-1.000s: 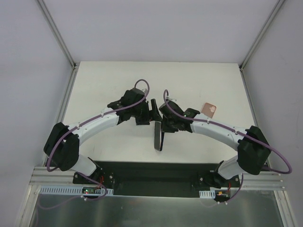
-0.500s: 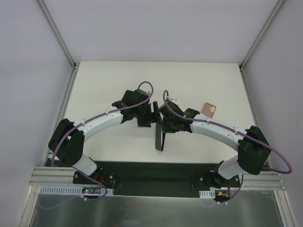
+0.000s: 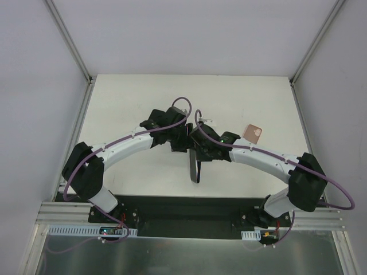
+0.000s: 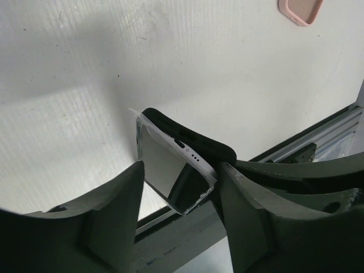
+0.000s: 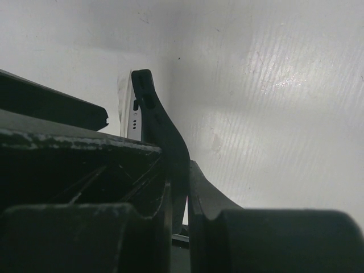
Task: Take the phone out of the phone case
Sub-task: Remove the phone case from the phone.
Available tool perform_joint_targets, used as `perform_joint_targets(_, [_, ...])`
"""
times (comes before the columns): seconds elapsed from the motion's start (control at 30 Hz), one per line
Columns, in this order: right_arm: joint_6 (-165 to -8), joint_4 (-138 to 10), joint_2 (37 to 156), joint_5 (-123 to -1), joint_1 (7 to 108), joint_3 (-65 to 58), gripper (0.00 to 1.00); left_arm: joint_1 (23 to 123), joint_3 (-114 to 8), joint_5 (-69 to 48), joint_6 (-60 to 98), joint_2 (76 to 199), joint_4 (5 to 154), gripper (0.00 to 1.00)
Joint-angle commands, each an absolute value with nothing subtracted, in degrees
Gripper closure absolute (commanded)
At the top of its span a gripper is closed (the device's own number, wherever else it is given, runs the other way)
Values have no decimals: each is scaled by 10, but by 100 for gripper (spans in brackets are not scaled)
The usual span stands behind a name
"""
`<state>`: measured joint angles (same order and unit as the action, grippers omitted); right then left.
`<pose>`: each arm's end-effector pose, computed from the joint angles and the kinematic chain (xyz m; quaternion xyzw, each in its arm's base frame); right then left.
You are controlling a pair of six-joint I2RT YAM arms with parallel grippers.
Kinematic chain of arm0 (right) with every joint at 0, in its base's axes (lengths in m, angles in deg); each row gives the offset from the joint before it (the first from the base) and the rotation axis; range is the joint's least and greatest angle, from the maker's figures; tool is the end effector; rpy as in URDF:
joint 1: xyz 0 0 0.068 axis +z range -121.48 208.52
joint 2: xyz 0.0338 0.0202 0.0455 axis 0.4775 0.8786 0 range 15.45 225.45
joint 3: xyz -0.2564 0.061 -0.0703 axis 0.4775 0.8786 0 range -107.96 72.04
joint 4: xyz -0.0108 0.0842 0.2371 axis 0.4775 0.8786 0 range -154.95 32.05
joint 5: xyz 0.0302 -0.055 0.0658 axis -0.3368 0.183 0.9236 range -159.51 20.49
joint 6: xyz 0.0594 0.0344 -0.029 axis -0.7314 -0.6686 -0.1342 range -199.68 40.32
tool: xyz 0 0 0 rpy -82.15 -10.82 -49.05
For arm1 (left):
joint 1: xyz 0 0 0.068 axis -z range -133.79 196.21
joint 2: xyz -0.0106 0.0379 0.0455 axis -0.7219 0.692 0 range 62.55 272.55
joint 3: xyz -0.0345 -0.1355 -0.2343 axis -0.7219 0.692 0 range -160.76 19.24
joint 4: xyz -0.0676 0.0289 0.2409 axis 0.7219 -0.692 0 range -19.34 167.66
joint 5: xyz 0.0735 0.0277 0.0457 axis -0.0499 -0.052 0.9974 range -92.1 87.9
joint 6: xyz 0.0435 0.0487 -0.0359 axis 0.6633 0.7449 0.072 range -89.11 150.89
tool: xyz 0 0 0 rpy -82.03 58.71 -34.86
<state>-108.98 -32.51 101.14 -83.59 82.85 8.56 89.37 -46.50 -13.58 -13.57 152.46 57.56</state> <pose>0.1979 0.2495 0.2338 -0.1685 0.9312 0.1139 0.3024 0.2505 -0.2521 0.2418 0.0284 0.9172 -0.3342 0.2152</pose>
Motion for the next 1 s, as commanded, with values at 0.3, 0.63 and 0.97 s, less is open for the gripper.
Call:
perform_joint_targets(0.3, [-1090, -331, 976, -901, 834, 51, 99, 899, -451, -96, -108, 1551, 538, 70])
perform_joint_targets(0.63, [-1097, -339, 925, -925, 834, 71, 99, 901, -454, -64, -73, 1597, 513, 75])
perform_joint_targets(0.97, [-1097, -362, 911, -933, 836, 75, 99, 907, -473, -64, -63, 1622, 500, 78])
